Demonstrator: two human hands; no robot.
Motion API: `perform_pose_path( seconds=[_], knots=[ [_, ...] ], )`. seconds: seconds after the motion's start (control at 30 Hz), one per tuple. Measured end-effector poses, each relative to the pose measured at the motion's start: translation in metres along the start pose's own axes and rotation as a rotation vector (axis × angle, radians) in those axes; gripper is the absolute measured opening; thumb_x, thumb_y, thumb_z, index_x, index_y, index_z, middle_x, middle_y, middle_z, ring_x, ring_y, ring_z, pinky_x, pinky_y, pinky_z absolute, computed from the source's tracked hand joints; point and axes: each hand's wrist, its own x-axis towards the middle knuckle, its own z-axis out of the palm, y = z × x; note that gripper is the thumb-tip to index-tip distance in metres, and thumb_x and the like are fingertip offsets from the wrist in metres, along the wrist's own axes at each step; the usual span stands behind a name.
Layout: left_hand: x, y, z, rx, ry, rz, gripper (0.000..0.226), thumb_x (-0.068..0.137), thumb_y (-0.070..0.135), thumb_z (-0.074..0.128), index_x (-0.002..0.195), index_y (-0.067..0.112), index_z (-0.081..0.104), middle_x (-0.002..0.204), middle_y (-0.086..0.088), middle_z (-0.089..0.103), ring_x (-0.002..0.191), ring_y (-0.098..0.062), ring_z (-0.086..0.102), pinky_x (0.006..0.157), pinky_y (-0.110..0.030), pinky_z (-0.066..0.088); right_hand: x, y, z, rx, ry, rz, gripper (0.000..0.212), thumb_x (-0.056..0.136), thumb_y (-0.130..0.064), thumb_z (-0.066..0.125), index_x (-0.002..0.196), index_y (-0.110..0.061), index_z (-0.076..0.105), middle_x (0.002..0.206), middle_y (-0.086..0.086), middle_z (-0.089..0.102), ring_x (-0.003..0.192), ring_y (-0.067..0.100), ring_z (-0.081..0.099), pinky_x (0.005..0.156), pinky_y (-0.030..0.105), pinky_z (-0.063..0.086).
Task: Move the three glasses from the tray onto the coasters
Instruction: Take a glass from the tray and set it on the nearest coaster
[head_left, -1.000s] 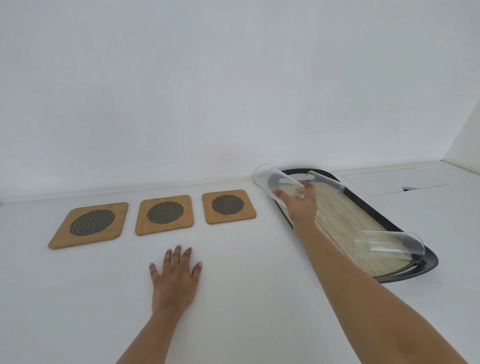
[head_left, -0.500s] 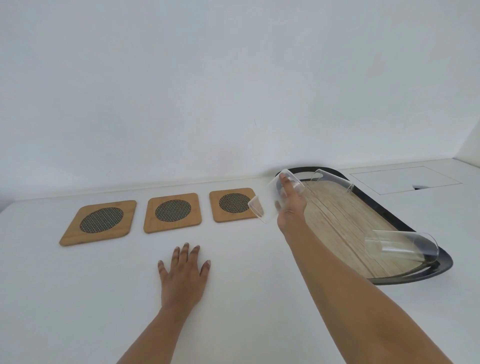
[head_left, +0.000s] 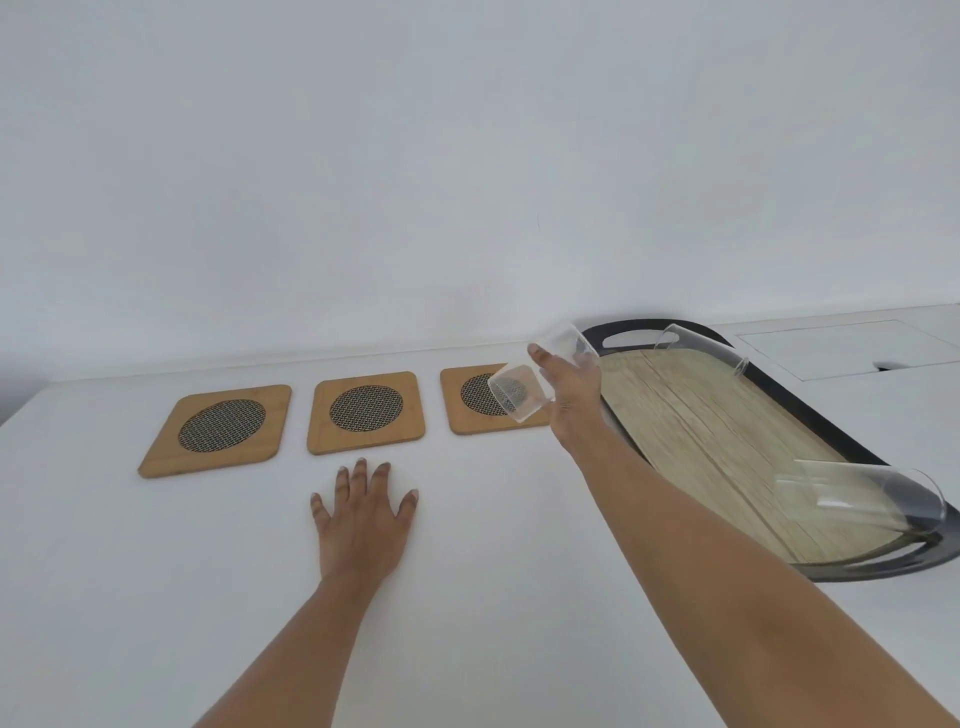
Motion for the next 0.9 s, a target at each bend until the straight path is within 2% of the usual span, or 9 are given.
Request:
perform_pose_path(
  seconds=[0.07, 0.17, 0.3, 0.4, 0.5, 0.57, 0.63, 0.73, 0.9],
  knots=[
    [0.000, -0.001, 0.001, 0.005, 0.008, 0.005, 0.059, 0.095, 0.053, 0.026, 0.147, 0.024, 0.020, 0.158, -0.001, 0.015, 0.147, -0.020, 0.006, 0.118, -0.052, 0.007, 0.006, 0.008, 0.004, -0.141, 0.034, -0.056, 0.081, 0.068, -0.014, 0.081, 0.134, -0.008, 0.034, 0.122, 0.008, 0.052, 0.108, 0.022, 0.054, 0.101, 0.046, 0.045],
    [0.001, -0.002, 0.002, 0.011, 0.026, 0.009, 0.059, 0.095, 0.052, 0.026, 0.146, 0.024, 0.020, 0.158, -0.001, 0.016, 0.147, -0.020, 0.007, 0.118, -0.052, 0.008, 0.012, 0.017, 0.013, -0.228, 0.059, -0.146, 0.078, 0.061, -0.016, 0.085, 0.124, -0.015, 0.040, 0.116, 0.002, 0.053, 0.112, 0.020, 0.054, 0.096, 0.036, 0.047],
    [0.000, -0.003, 0.003, 0.004, 0.037, 0.008, 0.058, 0.095, 0.052, 0.027, 0.146, 0.024, 0.021, 0.158, 0.000, 0.017, 0.147, -0.020, 0.008, 0.118, -0.051, 0.008, 0.022, 0.027, 0.025, -0.343, 0.028, -0.229, 0.078, 0.060, -0.014, 0.085, 0.123, -0.020, 0.039, 0.113, -0.004, 0.052, 0.111, 0.014, 0.050, 0.094, 0.032, 0.045],
    [0.000, -0.002, 0.004, 0.010, 0.052, 0.007, 0.058, 0.095, 0.051, 0.027, 0.146, 0.024, 0.022, 0.157, 0.000, 0.018, 0.147, -0.020, 0.009, 0.118, -0.052, 0.009, 0.031, 0.028, 0.032, -0.479, 0.003, -0.292, 0.079, 0.062, -0.018, 0.084, 0.125, -0.017, 0.036, 0.115, -0.003, 0.052, 0.116, 0.015, 0.050, 0.095, 0.029, 0.041],
    [0.000, -0.003, 0.005, 0.015, 0.059, 0.009, 0.057, 0.095, 0.051, 0.027, 0.145, 0.024, 0.022, 0.157, 0.000, 0.019, 0.147, -0.020, 0.010, 0.118, -0.052, 0.010, 0.040, 0.029, 0.037, -0.578, -0.016, -0.319, 0.081, 0.064, -0.019, 0.083, 0.128, -0.014, 0.034, 0.124, 0.005, 0.053, 0.121, 0.018, 0.049, 0.099, 0.033, 0.040],
    [0.000, -0.003, 0.005, 0.007, 0.062, 0.008, 0.057, 0.095, 0.051, 0.027, 0.145, 0.024, 0.023, 0.157, 0.000, 0.019, 0.147, -0.020, 0.010, 0.118, -0.052, 0.009, 0.044, 0.029, 0.041, -0.629, -0.031, -0.332, 0.080, 0.065, -0.016, 0.083, 0.129, -0.012, 0.035, 0.119, 0.006, 0.053, 0.121, 0.020, 0.049, 0.103, 0.036, 0.039],
    [0.000, -0.002, 0.005, -0.002, 0.068, 0.007, 0.057, 0.095, 0.051, 0.028, 0.145, 0.024, 0.024, 0.157, 0.000, 0.020, 0.147, -0.020, 0.010, 0.118, -0.052, 0.009, 0.048, 0.031, 0.044, -0.647, -0.045, -0.324, 0.080, 0.065, -0.014, 0.083, 0.129, -0.010, 0.035, 0.117, 0.006, 0.053, 0.122, 0.021, 0.048, 0.104, 0.038, 0.039],
    [0.000, -0.002, 0.005, -0.001, 0.067, 0.007, 0.056, 0.095, 0.051, 0.027, 0.145, 0.025, 0.023, 0.157, 0.000, 0.019, 0.147, -0.019, 0.009, 0.118, -0.051, 0.009, 0.052, 0.036, 0.047, -0.664, -0.043, -0.320, 0.081, 0.064, -0.013, 0.083, 0.129, -0.008, 0.035, 0.127, 0.013, 0.053, 0.124, 0.024, 0.047, 0.105, 0.039, 0.038],
    [0.000, -0.002, 0.004, 0.004, 0.070, 0.004, 0.056, 0.095, 0.051, 0.027, 0.145, 0.025, 0.023, 0.157, 0.001, 0.019, 0.147, -0.019, 0.010, 0.118, -0.051, 0.009, 0.057, 0.043, 0.047, -0.678, -0.051, -0.270, 0.084, 0.066, -0.014, 0.082, 0.133, -0.010, 0.032, 0.132, 0.013, 0.049, 0.128, 0.024, 0.043, 0.105, 0.039, 0.037]
  ],
)
